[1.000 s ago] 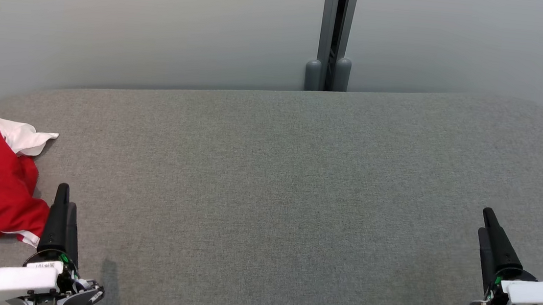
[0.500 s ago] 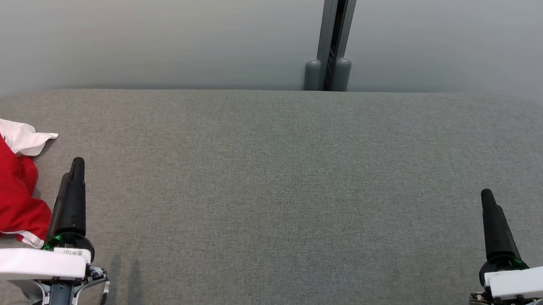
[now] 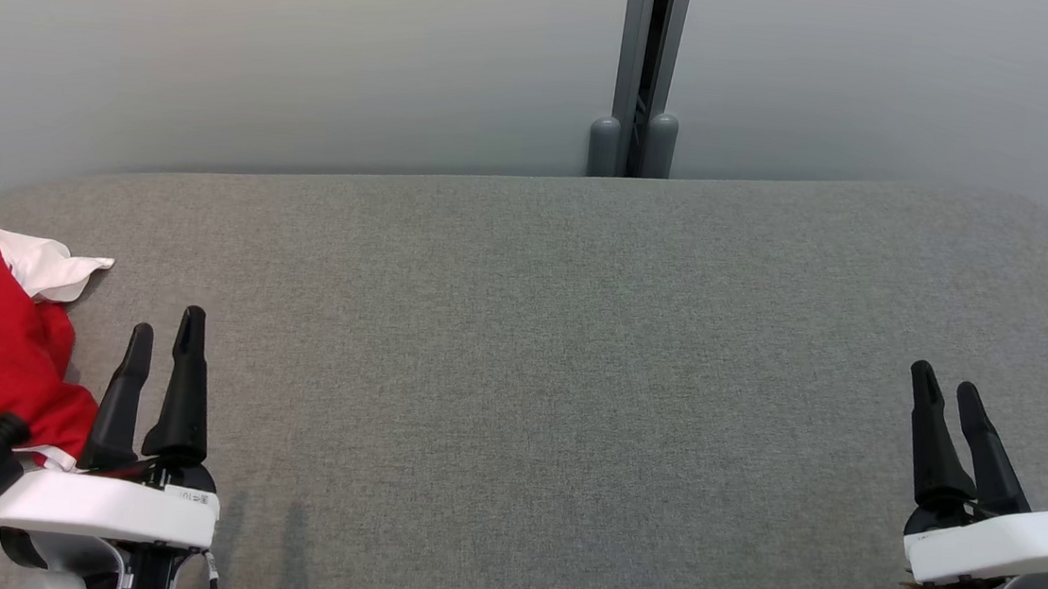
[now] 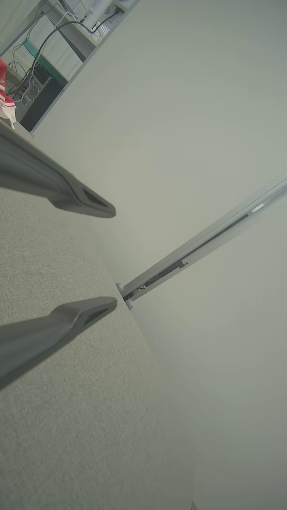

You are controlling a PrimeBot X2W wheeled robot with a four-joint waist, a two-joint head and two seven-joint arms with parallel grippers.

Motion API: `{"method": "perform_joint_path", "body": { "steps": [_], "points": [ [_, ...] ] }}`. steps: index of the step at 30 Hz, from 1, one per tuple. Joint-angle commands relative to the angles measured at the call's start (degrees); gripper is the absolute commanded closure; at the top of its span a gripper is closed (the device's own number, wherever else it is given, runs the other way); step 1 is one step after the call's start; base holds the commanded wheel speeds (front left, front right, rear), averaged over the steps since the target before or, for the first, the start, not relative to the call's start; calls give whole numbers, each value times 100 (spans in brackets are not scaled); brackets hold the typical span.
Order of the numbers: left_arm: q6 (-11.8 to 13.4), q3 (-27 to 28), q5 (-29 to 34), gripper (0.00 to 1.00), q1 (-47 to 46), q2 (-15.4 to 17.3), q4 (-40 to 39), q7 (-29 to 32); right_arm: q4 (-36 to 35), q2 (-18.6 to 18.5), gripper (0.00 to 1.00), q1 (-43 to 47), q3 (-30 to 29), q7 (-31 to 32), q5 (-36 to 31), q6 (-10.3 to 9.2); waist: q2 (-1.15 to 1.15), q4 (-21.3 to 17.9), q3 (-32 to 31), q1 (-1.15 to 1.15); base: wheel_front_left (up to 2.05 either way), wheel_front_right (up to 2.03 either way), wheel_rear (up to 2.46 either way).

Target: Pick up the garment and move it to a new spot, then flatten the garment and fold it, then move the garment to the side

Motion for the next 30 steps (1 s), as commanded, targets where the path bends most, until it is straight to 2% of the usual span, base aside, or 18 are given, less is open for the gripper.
{"method": "perform_joint_path", "body": {
  "steps": [1, 15, 30],
  "points": [
    [35, -36, 230, 0, -206, 72, -78, -52, -71, -66, 0, -52, 30, -81, -223, 2, 0, -1, -3, 0, 0, 0, 0],
    [229, -295, 1384, 0, -166, 205, 264, -280, 240, -24, 0, -71, 94, -362, -1356, 2, 0, -12, -19, 0, 0, 0, 0],
    [385, -396, 2167, 0, -245, 258, 793, -466, 461, 20, 0, -75, 102, -554, -2291, 1, 0, -12, -30, 0, 0, 0, 0]
  ]
}}
